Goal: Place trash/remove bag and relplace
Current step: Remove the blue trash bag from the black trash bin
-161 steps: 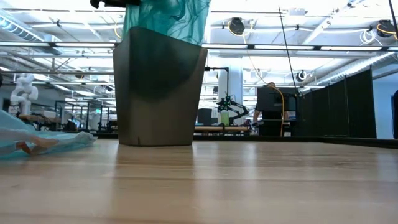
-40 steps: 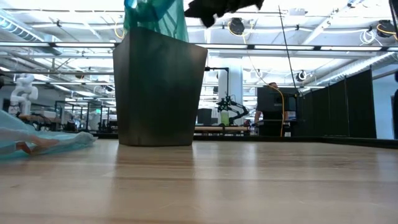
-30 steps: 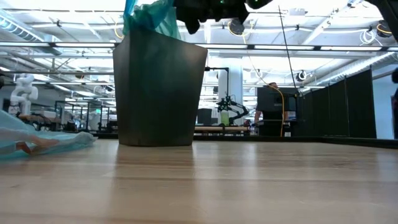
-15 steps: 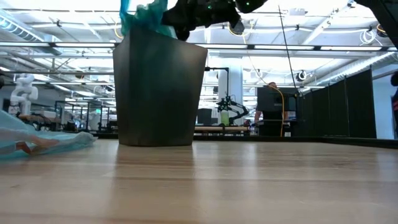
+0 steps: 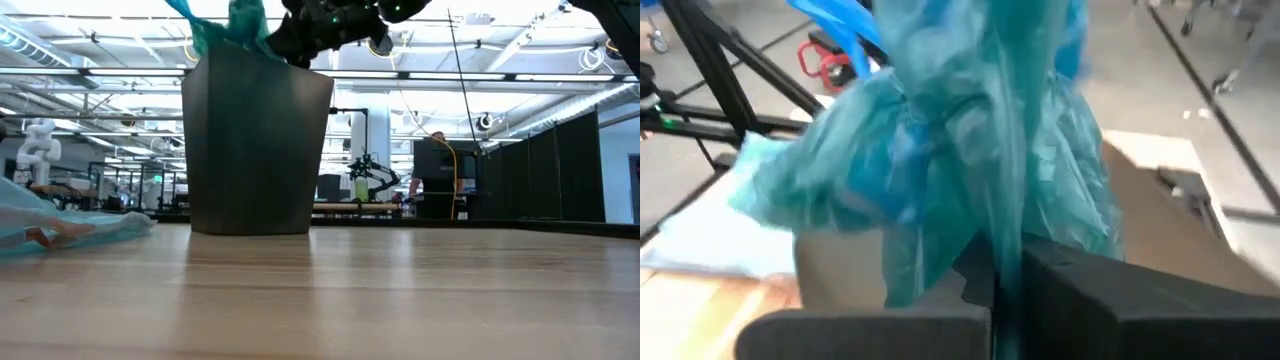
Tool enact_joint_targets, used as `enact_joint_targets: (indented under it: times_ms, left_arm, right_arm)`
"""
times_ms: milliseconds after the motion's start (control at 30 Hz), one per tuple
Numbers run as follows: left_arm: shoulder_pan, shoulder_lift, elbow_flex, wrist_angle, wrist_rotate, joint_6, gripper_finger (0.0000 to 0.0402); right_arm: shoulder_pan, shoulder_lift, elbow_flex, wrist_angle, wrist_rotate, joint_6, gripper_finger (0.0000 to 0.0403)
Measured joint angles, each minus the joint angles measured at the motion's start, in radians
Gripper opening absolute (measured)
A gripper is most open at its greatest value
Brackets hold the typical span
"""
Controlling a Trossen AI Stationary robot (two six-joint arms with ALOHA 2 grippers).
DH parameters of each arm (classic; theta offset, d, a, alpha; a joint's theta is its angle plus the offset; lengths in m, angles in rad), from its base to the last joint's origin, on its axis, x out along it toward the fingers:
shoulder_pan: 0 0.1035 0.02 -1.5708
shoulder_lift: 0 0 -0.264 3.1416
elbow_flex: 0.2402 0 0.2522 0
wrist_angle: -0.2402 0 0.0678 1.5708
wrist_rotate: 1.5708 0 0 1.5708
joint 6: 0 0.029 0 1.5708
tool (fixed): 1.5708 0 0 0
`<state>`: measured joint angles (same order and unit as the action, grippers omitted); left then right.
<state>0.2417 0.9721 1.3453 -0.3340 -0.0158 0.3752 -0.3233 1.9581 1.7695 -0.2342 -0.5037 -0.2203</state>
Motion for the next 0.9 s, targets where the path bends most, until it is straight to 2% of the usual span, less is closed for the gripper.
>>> enact_joint_targets:
  times_ms: [333, 700, 900]
  left_arm:
    - [0.0, -0.013, 0.003, -0.005, 0.0, 0.0, 0.0]
    - [-0.002, -0.032, 0.084, -0.088, 0.0, -0.001, 0.0]
    - [-0.002, -0.028, 0.087, -0.12, -0.046, -0.003, 0.0]
  right_arm:
    - [-0.004, 0.049, 0.0, -0.032, 0.005, -0.003, 0.0]
    - [-0.016, 0.045, 0.001, -0.058, -0.003, -0.033, 0.0]
    - [-0.015, 0.047, 0.0, -0.068, -0.071, -0.03, 0.0]
